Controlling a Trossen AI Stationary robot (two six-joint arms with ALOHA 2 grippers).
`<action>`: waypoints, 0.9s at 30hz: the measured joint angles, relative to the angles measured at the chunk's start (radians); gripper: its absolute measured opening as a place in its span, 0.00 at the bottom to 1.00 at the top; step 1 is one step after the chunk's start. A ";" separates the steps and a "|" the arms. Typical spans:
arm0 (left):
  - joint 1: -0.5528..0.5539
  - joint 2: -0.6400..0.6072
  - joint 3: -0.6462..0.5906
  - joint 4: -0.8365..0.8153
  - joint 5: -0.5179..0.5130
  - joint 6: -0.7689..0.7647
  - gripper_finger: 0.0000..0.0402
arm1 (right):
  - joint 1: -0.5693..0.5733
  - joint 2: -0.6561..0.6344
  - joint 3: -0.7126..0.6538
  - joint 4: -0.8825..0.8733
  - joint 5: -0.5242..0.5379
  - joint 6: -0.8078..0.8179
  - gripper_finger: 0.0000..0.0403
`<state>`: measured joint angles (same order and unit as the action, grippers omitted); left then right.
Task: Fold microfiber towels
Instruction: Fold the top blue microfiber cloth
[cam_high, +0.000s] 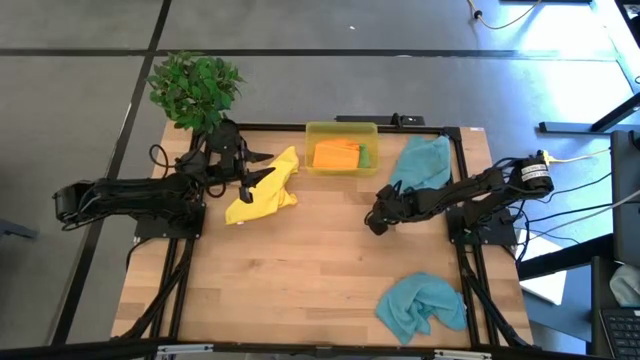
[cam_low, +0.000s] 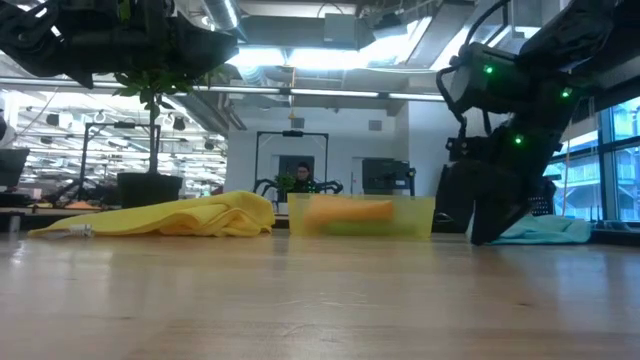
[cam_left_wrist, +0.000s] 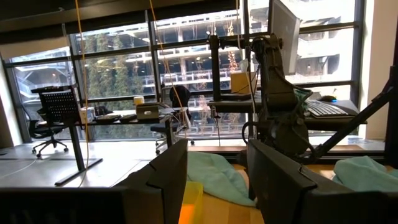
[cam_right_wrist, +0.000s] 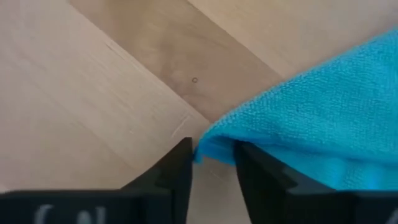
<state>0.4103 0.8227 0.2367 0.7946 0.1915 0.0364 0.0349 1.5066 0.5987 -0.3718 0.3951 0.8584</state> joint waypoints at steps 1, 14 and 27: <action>0.000 0.000 0.000 0.000 0.000 0.000 0.39 | 0.000 0.000 0.000 0.000 0.000 -0.007 0.26; 0.000 0.000 0.000 0.000 0.000 0.000 0.39 | 0.107 -0.058 0.105 0.078 0.003 -0.224 0.02; 0.000 0.000 0.000 0.000 0.000 0.000 0.39 | 0.402 -0.163 0.142 0.709 0.042 -0.695 0.01</action>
<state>0.4103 0.8227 0.2371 0.7949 0.1913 0.0363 0.4370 1.3441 0.7406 0.3377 0.4368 0.1630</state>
